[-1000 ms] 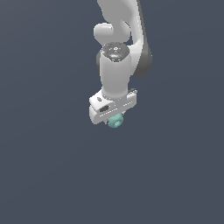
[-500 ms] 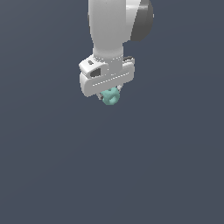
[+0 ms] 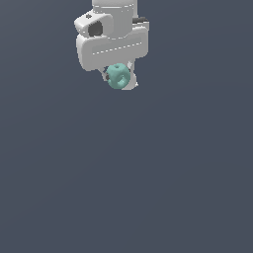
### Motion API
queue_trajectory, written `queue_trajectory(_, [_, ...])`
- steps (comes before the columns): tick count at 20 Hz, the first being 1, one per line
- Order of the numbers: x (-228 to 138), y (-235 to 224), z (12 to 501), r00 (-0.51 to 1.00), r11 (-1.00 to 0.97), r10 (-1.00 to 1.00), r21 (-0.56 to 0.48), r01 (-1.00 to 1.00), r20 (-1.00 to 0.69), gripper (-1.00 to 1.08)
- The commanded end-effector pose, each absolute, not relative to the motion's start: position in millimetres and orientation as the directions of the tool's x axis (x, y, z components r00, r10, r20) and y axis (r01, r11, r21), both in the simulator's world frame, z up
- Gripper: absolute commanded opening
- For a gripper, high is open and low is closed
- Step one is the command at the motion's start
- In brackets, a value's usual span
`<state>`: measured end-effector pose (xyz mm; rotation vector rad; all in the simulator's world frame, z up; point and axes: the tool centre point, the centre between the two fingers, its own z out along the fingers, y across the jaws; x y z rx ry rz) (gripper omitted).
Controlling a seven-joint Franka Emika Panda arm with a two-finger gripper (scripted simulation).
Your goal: Pick up the object and move it to a goal position.
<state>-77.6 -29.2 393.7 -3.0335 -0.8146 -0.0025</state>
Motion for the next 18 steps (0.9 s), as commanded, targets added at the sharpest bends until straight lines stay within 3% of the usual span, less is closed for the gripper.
queue_trajectory(1, [-85.8, -32.9, 412.7, 0.865, -0.865, 0.501, -0.001, 0.501, 0.001, -1.0])
queue_trajectory(9, [-99.3, -40.8, 450.0, 0.866, -0.866, 0.501, -0.001, 0.501, 0.0, -1.0])
queue_trajectory(18, [-99.0, -41.8, 453.3, 0.866, -0.866, 0.501, 0.0, 0.501, 0.0, -1.0])
